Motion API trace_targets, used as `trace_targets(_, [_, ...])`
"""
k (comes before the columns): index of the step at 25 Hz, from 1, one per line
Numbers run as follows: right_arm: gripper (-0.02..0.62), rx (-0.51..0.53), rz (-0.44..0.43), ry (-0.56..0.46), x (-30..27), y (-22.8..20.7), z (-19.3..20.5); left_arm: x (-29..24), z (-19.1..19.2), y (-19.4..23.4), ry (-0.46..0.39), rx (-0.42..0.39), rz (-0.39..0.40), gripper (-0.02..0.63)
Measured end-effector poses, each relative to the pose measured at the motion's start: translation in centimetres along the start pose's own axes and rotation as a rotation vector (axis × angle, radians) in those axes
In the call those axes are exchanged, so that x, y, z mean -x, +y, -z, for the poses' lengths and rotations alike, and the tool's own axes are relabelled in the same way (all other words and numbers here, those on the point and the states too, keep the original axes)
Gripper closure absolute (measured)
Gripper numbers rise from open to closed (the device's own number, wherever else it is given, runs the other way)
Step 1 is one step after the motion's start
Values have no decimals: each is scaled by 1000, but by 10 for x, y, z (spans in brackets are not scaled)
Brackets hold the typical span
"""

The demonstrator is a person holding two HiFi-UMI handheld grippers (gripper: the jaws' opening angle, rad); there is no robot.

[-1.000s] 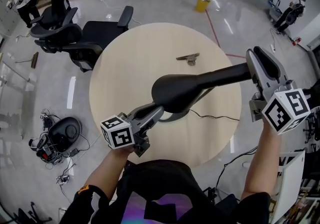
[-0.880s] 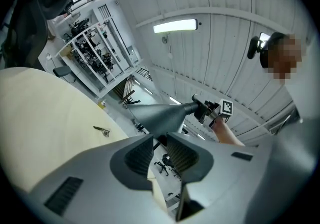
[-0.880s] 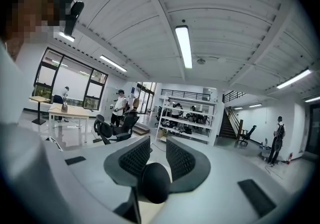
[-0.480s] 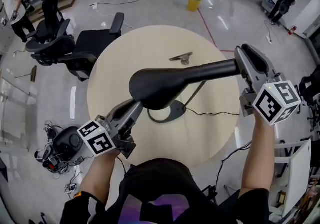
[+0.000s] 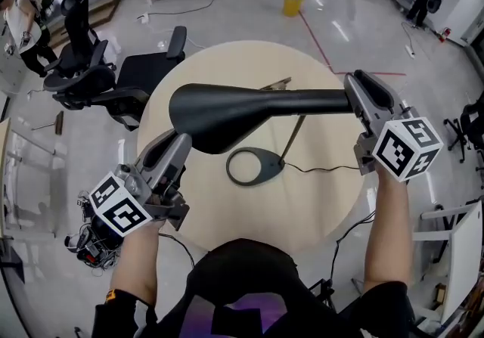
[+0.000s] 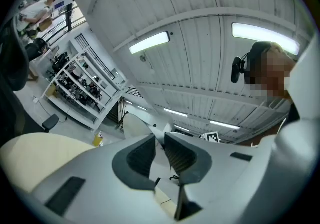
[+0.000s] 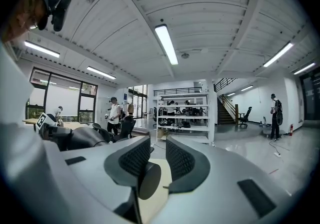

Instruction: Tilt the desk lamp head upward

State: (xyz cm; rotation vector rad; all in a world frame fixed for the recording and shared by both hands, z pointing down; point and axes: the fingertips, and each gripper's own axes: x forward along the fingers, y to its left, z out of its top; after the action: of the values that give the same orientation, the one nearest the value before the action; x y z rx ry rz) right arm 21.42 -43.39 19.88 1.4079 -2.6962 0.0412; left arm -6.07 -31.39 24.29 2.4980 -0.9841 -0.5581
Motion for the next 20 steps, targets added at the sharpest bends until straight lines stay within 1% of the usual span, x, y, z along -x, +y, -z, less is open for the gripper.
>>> trace_targets(4, [488, -56, -15, -6, 6, -2, 15, -9, -19, -16, -11, -61, 15, 502])
trace_targets(11, [488, -199, -39, -64, 16, -4, 33, -27, -41, -41, -15, -147, 44, 503])
trace_targets(16, [488, -346, -76, -106, 8, -7, 41, -45, -66, -53, -34, -190, 71, 503])
trace_targets(20, [488, -461, -97, -141, 8, -11, 43, -64, -84, -72, -27, -241, 90, 503])
